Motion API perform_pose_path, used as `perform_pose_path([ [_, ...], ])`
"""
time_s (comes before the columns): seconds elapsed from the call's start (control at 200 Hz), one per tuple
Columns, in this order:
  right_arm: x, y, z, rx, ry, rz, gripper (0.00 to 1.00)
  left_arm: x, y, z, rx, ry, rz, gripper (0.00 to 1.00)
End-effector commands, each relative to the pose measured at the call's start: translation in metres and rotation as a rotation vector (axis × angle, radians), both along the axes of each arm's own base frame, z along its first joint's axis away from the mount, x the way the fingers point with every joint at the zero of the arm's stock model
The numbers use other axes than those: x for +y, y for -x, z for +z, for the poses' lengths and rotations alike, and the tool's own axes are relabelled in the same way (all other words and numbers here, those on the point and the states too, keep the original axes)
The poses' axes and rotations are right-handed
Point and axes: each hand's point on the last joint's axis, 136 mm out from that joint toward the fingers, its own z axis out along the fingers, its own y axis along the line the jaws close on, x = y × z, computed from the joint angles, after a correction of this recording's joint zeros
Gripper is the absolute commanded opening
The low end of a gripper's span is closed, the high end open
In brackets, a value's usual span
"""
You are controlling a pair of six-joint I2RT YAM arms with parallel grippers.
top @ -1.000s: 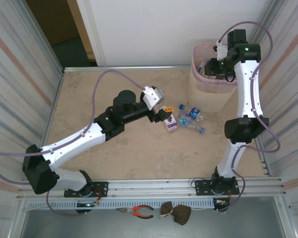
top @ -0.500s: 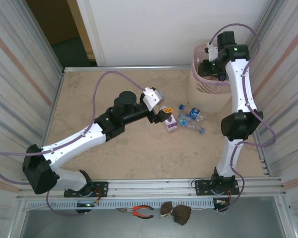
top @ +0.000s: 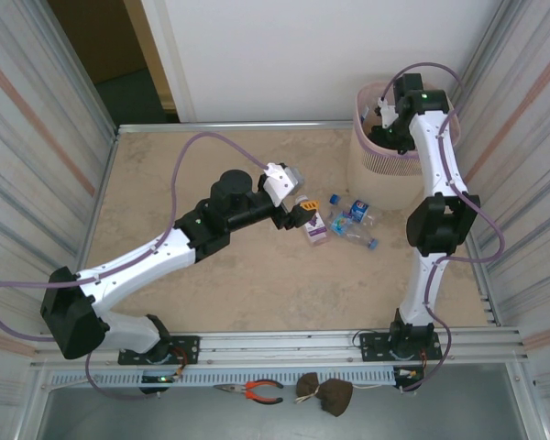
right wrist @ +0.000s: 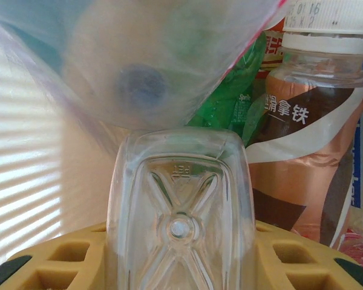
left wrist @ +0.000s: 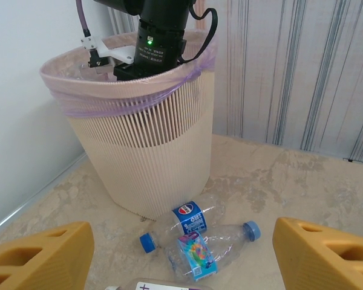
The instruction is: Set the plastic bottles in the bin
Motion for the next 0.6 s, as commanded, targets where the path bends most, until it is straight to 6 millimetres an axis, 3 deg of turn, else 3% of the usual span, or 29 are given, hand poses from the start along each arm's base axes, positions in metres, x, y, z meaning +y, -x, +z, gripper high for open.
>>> perform_pose_path([
  [0.0, -0.005, 0.013, -0.026, 0.127, -0.024, -0.012, 0.38, 0.007, 0.005, 0.017, -0.022, 0.046, 0.007, 0.78],
  [0.306, 0.002, 0.013, 0.060, -0.100, -0.107, -0.033, 0.62, 0.007, 0.005, 0.018, -0.023, 0.041, 0.010, 0.78],
  [0.596, -0.001, 0.028, 0.128, -0.287, -0.142, -0.056, 0.64, 0.006, 0.003, 0.018, -0.017, 0.035, 0.012, 0.78],
])
